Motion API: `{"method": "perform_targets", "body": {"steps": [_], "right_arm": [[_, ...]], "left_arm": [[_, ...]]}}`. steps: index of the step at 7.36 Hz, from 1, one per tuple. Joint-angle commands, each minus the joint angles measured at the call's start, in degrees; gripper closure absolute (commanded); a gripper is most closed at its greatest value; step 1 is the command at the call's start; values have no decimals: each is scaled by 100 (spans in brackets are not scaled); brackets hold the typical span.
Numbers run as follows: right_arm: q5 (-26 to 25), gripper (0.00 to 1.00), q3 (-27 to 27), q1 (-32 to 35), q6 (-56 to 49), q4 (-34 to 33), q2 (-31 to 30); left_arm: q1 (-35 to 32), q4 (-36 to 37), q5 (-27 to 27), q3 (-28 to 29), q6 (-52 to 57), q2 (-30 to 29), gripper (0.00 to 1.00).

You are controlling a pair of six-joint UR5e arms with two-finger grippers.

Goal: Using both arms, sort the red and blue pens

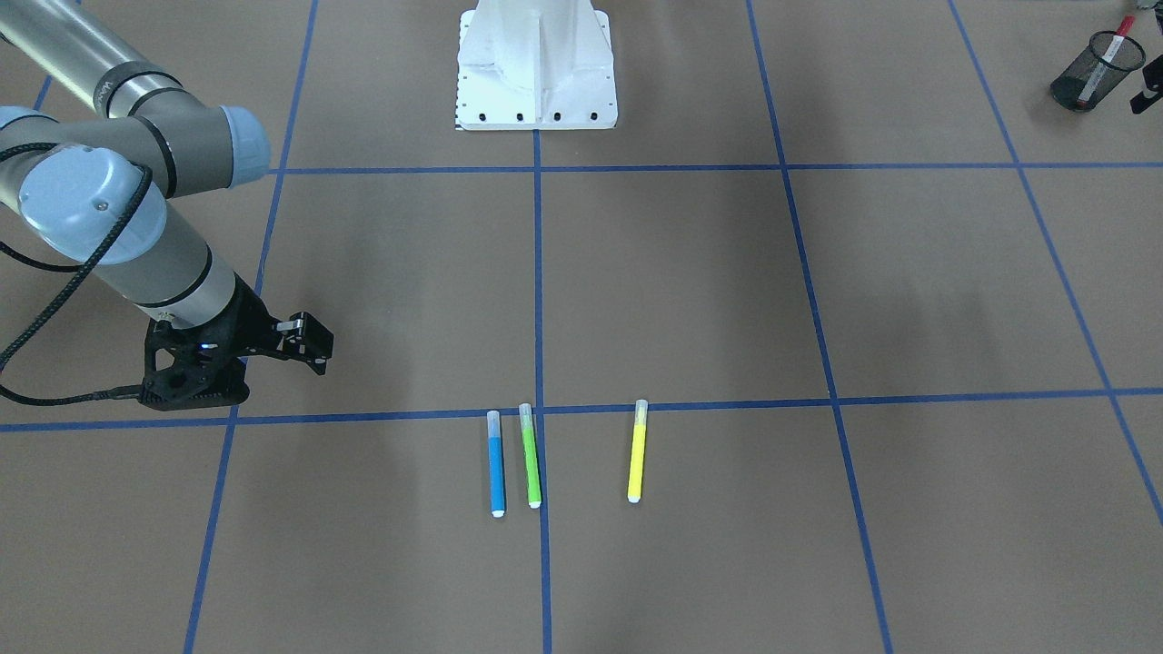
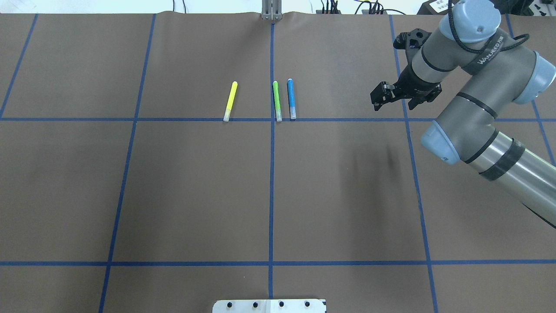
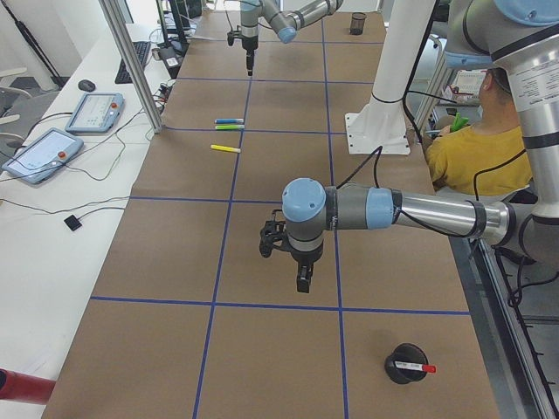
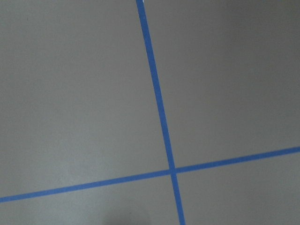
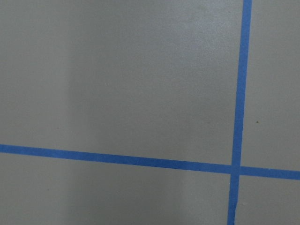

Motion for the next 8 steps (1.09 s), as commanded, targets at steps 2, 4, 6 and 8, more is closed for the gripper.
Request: {"method": "perform_targets", "body": {"steps": [2, 4, 6, 8], "right_arm": [[-9, 1, -923, -290, 1087, -57, 1002], [-349, 1, -1573, -615, 1669, -66, 1644], [-780, 3, -2276, -897, 1899, -58, 2198], [-1081, 21, -2367, -1012, 1899, -5, 2227]], "left_arm": [[-10, -47, -22, 70, -40, -59, 0], [-10, -47, -22, 70, -31, -59, 0], [-10, -47, -22, 105, -31, -59, 0], [-10, -47, -22, 157, -23, -51, 0]]}}
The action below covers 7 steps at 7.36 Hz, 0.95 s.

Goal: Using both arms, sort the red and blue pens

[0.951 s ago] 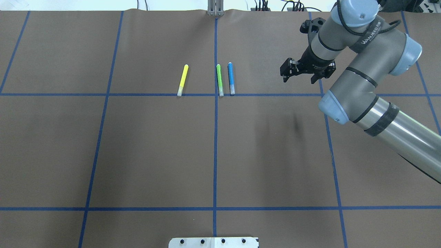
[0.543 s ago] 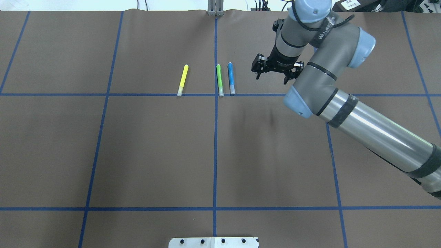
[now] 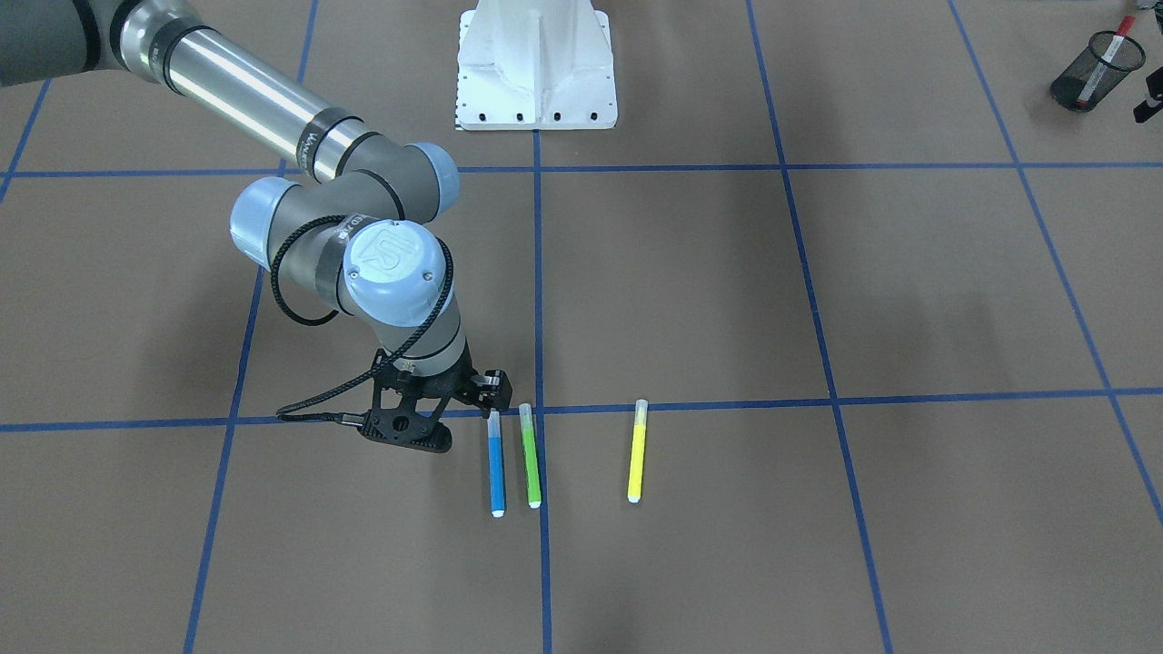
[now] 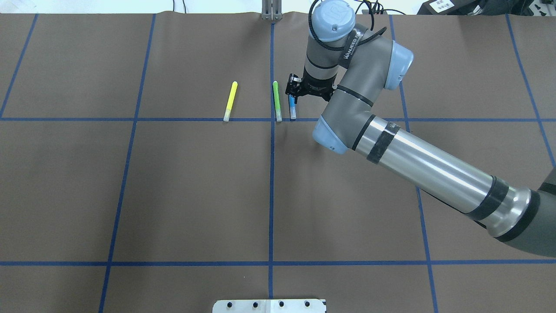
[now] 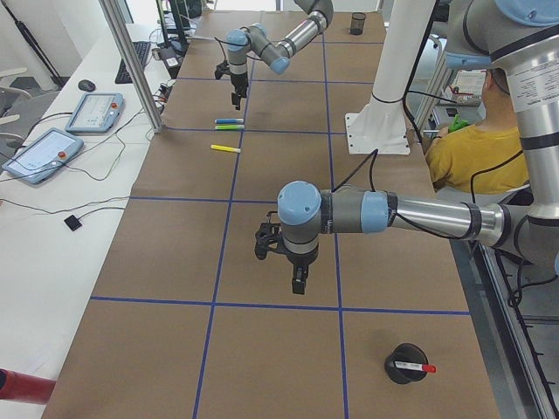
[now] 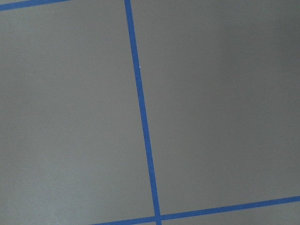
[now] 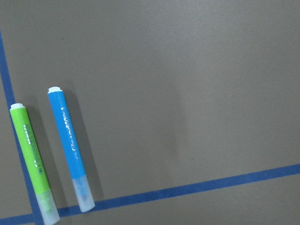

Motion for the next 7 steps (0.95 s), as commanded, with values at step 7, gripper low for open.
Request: {"method": "perform_targets", "body": {"steps": [7], "right_arm": [[-244, 49, -739, -254, 11, 801, 278]], "left_arm": [[0, -9, 0, 73, 7, 7, 0]]}}
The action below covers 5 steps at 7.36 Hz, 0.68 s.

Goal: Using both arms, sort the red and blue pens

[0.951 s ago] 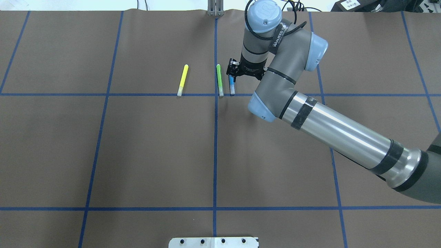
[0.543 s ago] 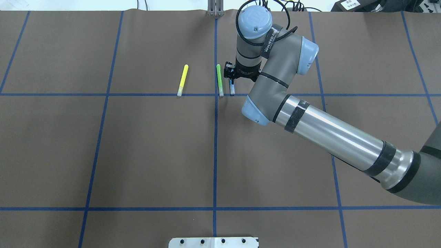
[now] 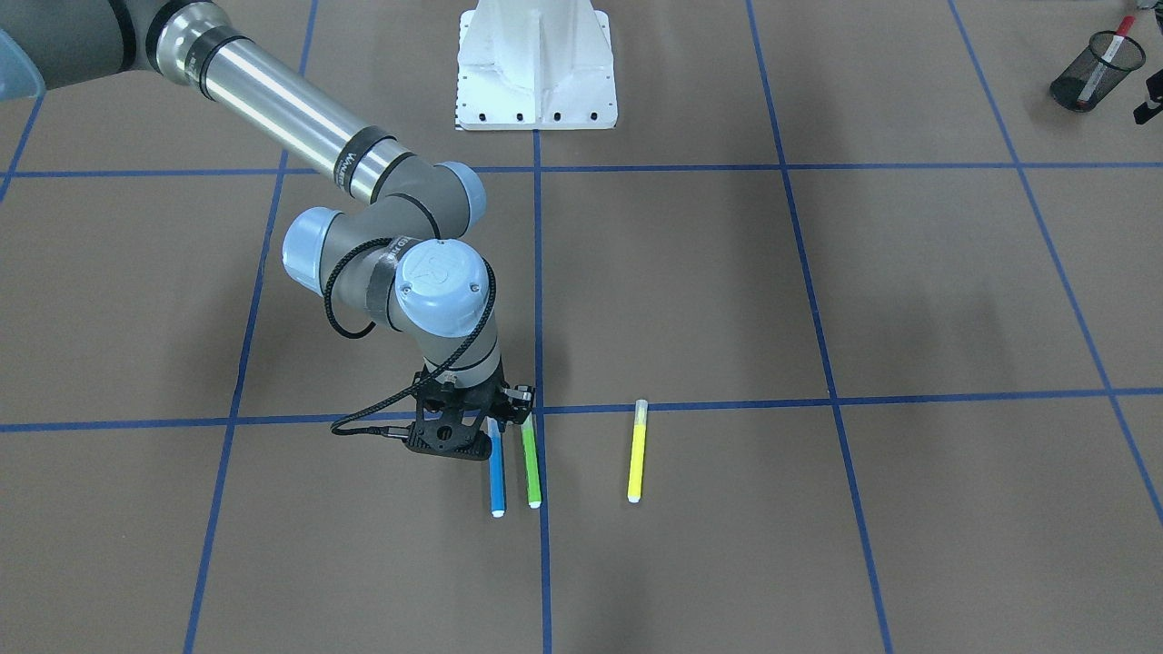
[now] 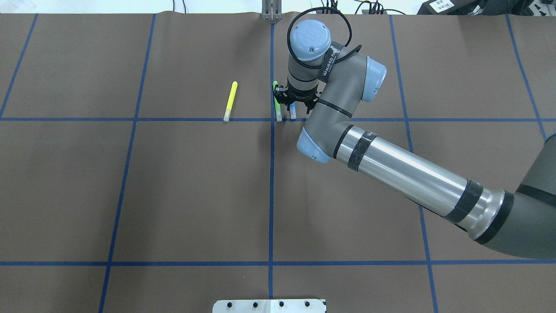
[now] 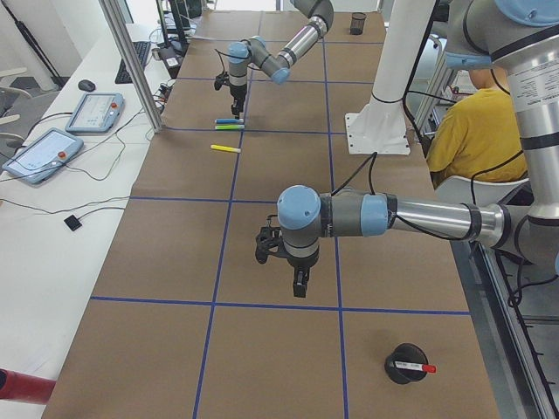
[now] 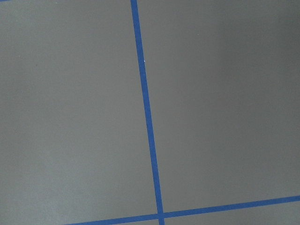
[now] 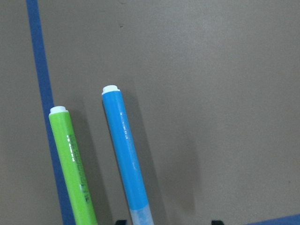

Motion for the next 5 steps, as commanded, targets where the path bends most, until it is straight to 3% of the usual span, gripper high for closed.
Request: {"method": "perform_targets", "body": {"steps": [1, 5], "right_arm": [[1, 54, -11, -71, 0, 20, 5], [1, 55, -11, -80, -61, 20, -4]], "left_arm": [[0, 2, 0, 2, 0, 0, 0], [0, 3, 0, 2, 0, -9, 0]]}}
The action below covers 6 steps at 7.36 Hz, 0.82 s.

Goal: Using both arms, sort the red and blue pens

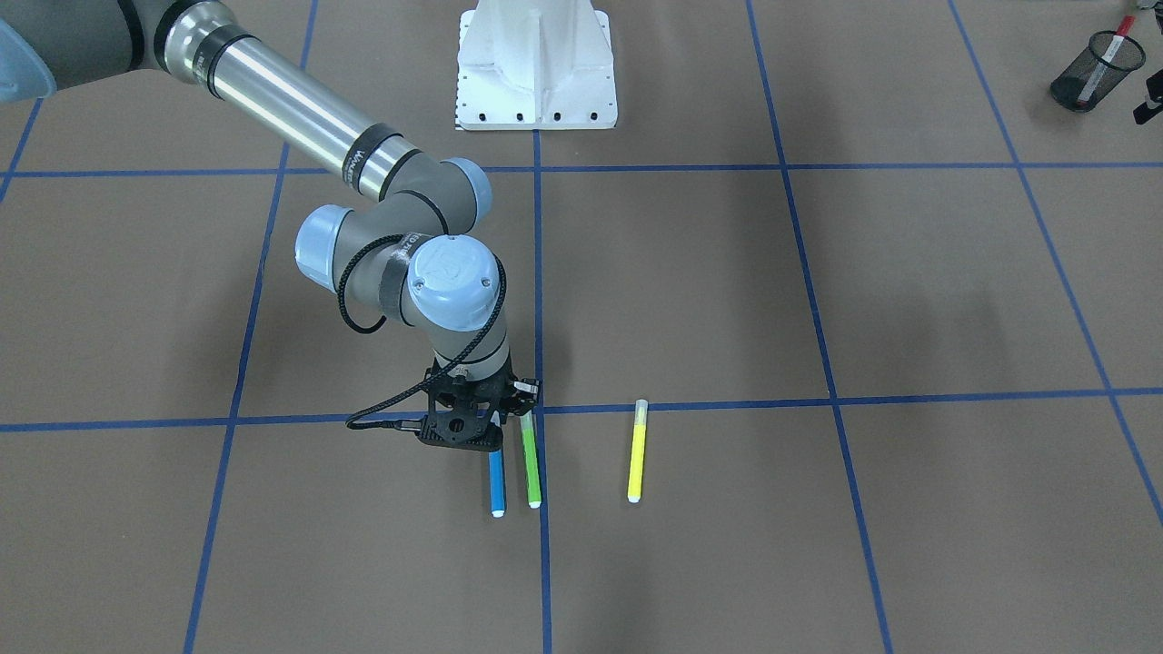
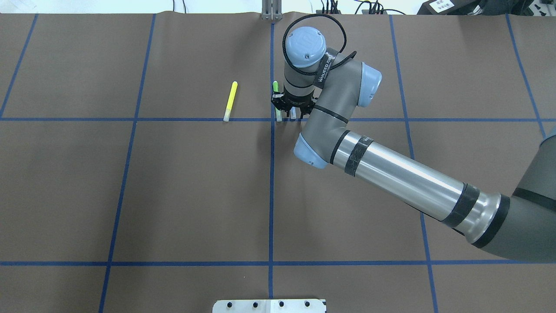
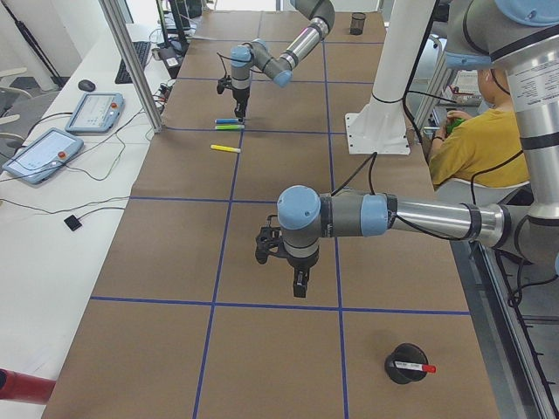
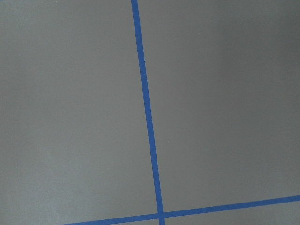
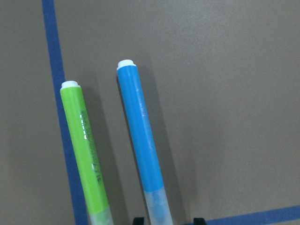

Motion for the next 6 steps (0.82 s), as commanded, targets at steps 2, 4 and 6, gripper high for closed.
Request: {"method": "perform_targets", "body": {"steps": [2, 4, 6], "right_arm": [[0, 56, -18, -11, -13, 3, -4], [0, 58, -18, -46, -13, 12, -4], [0, 59, -18, -72, -13, 12, -13]], "left_arm": [[0, -9, 0, 0, -9, 2, 0], [0, 0, 0, 0, 0, 2, 0], [0, 0, 0, 0, -9, 2, 0]]}}
